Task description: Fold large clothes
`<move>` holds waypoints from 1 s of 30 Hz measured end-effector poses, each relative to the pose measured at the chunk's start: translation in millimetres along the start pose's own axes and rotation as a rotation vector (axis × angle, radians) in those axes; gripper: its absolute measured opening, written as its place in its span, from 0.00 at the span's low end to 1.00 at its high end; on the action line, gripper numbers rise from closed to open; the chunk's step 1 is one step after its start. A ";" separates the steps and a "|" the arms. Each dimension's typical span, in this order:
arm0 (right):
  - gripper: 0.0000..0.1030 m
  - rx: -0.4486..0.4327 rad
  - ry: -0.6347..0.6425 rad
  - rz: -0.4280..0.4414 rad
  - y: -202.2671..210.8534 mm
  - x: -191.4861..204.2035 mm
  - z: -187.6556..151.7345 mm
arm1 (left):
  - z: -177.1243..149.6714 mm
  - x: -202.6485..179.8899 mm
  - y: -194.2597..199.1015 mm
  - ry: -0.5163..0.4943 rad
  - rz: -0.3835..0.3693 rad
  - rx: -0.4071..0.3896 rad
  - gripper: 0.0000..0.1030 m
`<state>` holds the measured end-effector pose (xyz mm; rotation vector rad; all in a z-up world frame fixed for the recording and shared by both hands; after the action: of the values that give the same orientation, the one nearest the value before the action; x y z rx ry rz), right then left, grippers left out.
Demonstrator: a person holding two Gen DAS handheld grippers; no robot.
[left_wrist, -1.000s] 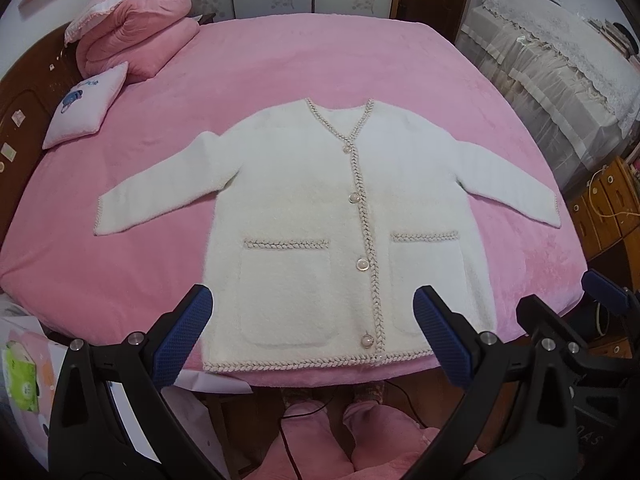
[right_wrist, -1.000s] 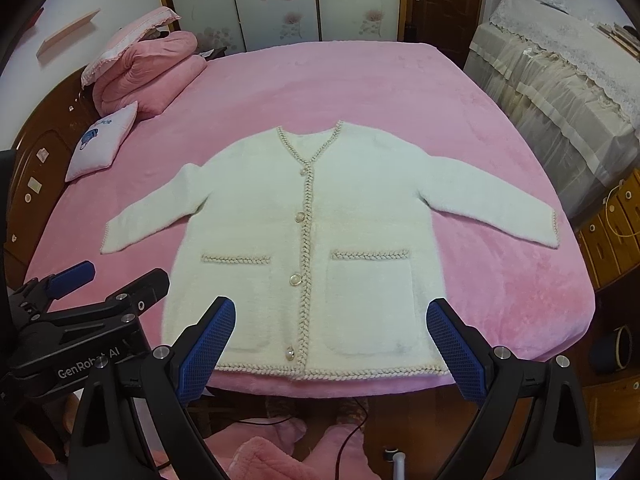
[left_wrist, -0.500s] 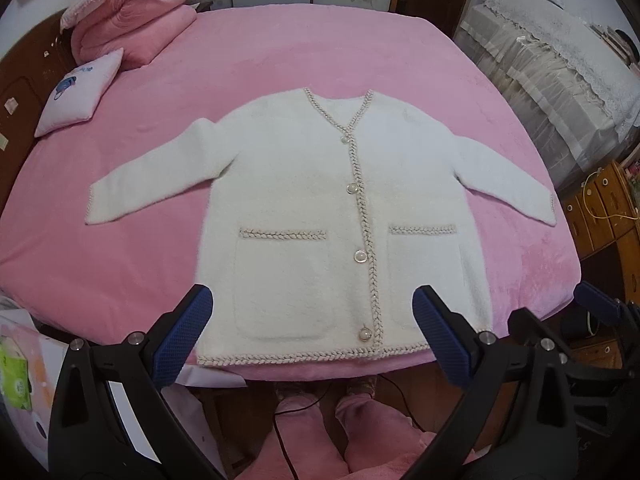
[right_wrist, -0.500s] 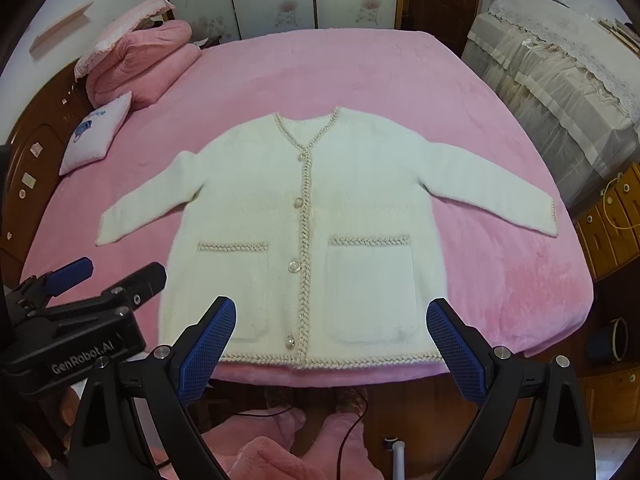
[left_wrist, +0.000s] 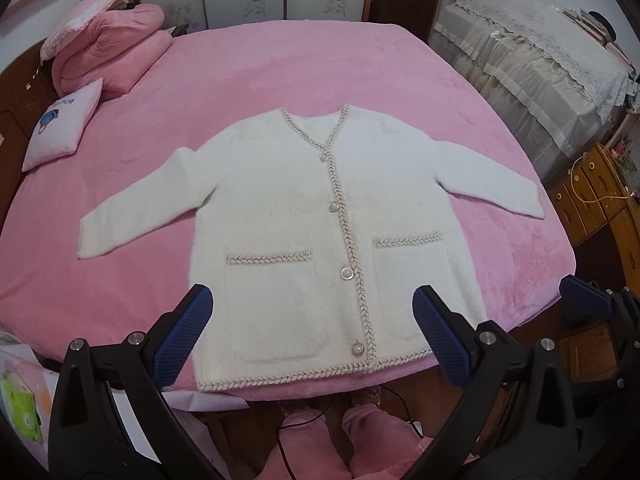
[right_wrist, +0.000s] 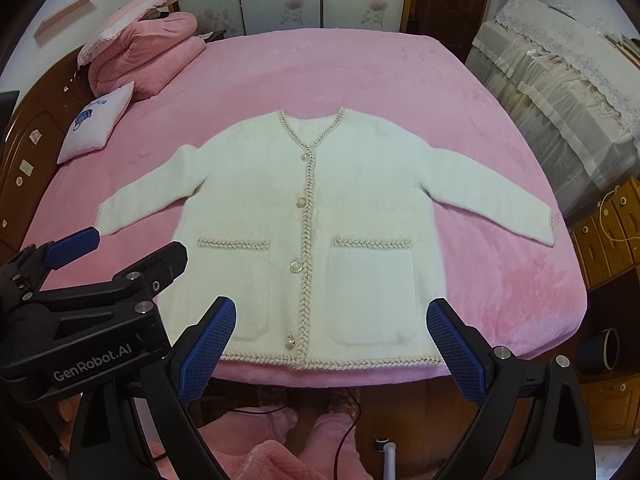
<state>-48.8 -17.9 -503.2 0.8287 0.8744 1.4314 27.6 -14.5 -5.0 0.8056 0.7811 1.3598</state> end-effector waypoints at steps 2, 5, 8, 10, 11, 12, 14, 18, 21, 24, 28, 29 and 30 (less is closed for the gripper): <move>0.95 -0.004 -0.005 -0.005 0.6 -0.8 0.9 | 3.4 -1.8 1.9 -0.007 -0.002 -0.009 0.96; 0.95 -0.006 -0.012 -0.010 3.1 -2.7 3.0 | 6.6 -3.3 3.8 -0.014 -0.003 -0.022 0.96; 0.95 -0.017 -0.010 -0.020 8.2 -2.5 4.1 | 7.7 -4.3 7.7 -0.017 -0.008 -0.036 0.96; 0.95 -0.022 -0.011 -0.024 12.1 -2.6 5.1 | 6.7 -4.0 9.0 -0.017 -0.015 -0.038 0.96; 0.95 -0.024 -0.012 -0.026 13.4 -3.0 5.0 | 6.4 -3.9 9.3 -0.018 -0.018 -0.038 0.96; 0.95 -0.024 -0.014 -0.028 14.8 -3.2 5.0 | 5.9 -3.6 9.7 -0.020 -0.020 -0.038 0.96; 0.95 -0.024 -0.020 -0.029 16.7 -3.4 3.9 | 4.7 -3.2 10.9 -0.024 -0.024 -0.039 0.96; 0.95 -0.029 -0.037 -0.036 22.9 -2.4 1.1 | 1.5 -1.5 14.5 -0.032 -0.032 -0.047 0.96; 0.95 -0.033 -0.059 -0.038 26.8 -3.9 -3.6 | -1.0 0.0 17.8 -0.037 -0.039 -0.054 0.96; 0.95 -0.036 -0.084 -0.044 30.0 -6.8 -8.4 | -2.5 3.4 20.4 -0.042 -0.055 -0.060 0.96; 0.95 -0.031 -0.132 -0.046 32.6 -9.7 -14.4 | -5.1 9.6 23.5 -0.043 -0.084 -0.061 0.96; 0.95 -0.028 -0.148 -0.042 33.1 -11.0 -16.5 | -6.8 12.5 23.9 -0.035 -0.102 -0.058 0.96; 0.95 -0.025 -0.167 -0.041 33.5 -12.9 -18.9 | -8.1 15.0 22.7 -0.026 -0.120 -0.053 0.96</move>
<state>-80.5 -32.0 -482.2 0.8927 0.7411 1.3149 9.8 1.8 10.0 0.7225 0.7586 1.2561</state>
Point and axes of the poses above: each gripper's, at about its wrist camera, not at the fingertips, and y roughly against the way its jaws point, x to its left, z to its top, the point moved 1 cm from there along -y, roughly the way its jaws point, and after that the axes turned 4 degrees about -y, right-handed, at the moved point
